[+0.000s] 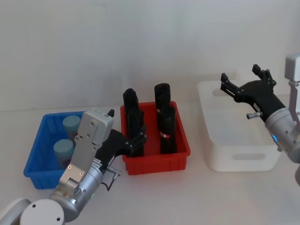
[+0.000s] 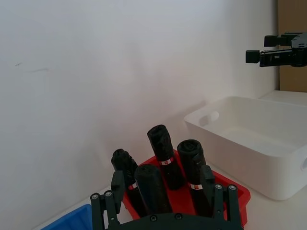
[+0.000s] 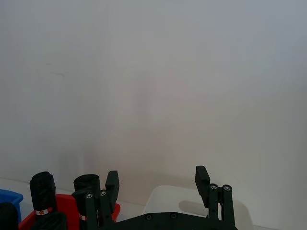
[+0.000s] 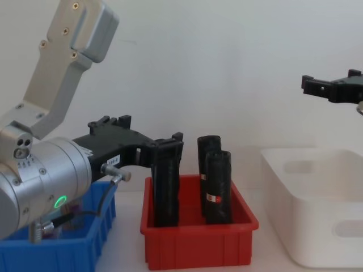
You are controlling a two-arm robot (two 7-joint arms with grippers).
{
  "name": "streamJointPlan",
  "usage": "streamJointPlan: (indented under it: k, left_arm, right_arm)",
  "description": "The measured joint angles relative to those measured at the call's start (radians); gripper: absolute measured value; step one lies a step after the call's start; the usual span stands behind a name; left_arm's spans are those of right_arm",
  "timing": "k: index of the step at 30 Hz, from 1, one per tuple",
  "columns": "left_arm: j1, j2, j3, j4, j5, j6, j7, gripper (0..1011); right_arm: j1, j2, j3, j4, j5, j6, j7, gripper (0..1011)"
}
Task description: Pick the cotton swabs from the blue box and place them into the white box.
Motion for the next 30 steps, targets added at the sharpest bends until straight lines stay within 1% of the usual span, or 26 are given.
streamJointPlan:
  k: [5, 12, 20, 25, 26, 30]
  left_arm:
    - [-0.002, -0.004, -0.004, 0.005, -0.014, 0.002, 0.010, 1004]
    - [-0.016, -0.009, -0.019, 0.027, -0.039, 0.009, 0.015, 1004]
    - [-0.045, -0.014, -0.046, 0.076, -0.076, 0.031, 0.007, 1004]
    - [-0.069, -0.014, -0.067, 0.120, -0.092, 0.057, -0.005, 1004]
    - [-0.069, -0.014, -0.067, 0.120, -0.092, 0.057, -0.005, 1004]
    - [-0.090, -0.011, -0.085, 0.162, -0.098, 0.080, -0.015, 1004]
  right_arm:
    - [0.000, 0.000, 0.000, 0.000, 0.000, 0.000, 0.000, 1001]
    - [0.000, 0.000, 0.000, 0.000, 0.000, 0.000, 0.000, 1001]
    - [0.000, 0.000, 0.000, 0.000, 0.000, 0.000, 0.000, 1001]
    - [0.000, 0.000, 0.000, 0.000, 0.000, 0.000, 0.000, 1001]
    - [0.000, 0.000, 0.000, 0.000, 0.000, 0.000, 0.000, 1001]
    - [0.000, 0.000, 0.000, 0.000, 0.000, 0.000, 0.000, 1001]
